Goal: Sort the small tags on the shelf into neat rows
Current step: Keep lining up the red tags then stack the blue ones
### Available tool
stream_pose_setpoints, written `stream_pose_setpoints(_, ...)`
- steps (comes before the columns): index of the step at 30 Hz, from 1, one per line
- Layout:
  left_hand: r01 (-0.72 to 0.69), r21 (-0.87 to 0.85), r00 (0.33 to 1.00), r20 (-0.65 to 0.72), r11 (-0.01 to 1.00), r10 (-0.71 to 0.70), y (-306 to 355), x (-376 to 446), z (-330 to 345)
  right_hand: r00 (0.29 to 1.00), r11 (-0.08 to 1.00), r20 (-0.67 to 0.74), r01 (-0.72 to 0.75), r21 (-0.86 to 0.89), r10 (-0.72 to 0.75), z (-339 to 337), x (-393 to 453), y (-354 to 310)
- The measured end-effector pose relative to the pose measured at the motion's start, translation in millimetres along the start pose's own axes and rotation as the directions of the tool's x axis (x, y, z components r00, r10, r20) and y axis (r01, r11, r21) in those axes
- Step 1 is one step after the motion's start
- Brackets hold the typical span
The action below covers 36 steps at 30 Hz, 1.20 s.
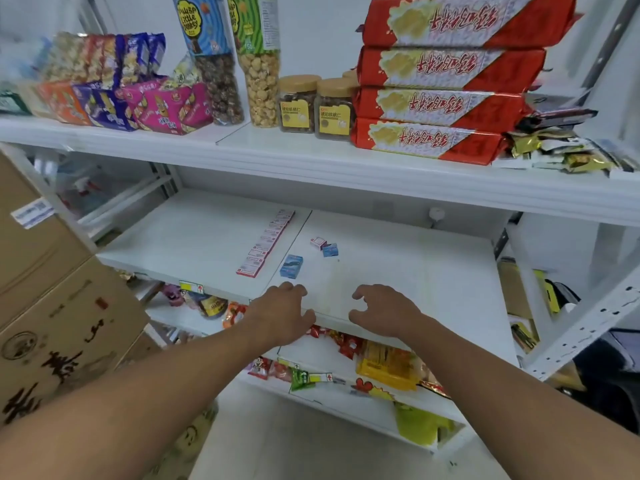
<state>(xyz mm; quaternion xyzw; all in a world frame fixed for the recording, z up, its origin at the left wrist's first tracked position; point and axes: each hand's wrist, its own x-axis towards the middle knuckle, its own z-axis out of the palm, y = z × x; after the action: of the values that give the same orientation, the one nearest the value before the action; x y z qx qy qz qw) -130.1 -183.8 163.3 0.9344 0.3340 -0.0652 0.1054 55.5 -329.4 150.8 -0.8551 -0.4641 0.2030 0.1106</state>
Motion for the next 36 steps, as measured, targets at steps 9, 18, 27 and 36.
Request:
stream_pose_setpoints(9, -0.01, -0.023, 1.0, -0.002, 1.0, 0.01, -12.7, 47.4, 7.0, 0.999, 0.999, 0.043, -0.03, -0.009, 0.031, 8.3, 35.1, 4.9)
stream_pose_setpoints(18, -0.07, -0.127, 0.997, 0.012, 0.989, 0.072, -56.6, 124.7, 7.4, 0.985, 0.991, 0.111, -0.133, 0.009, 0.131, 18.4, 93.3, -3.1)
stream_pose_setpoints(27, -0.069, -0.179, 0.997, 0.023, 0.981, 0.074, -92.6, 170.9, 22.0, 0.98, 0.986, 0.114, -0.167, 0.017, 0.164, 39.9, 147.3, -6.1)
stream_pose_setpoints(36, -0.041, -0.142, 0.999, -0.005, 0.989, 0.041, -91.9, 206.4, 43.2, 0.984, 0.991, 0.119, -0.134, 0.009, 0.132, 53.2, 223.5, 11.1)
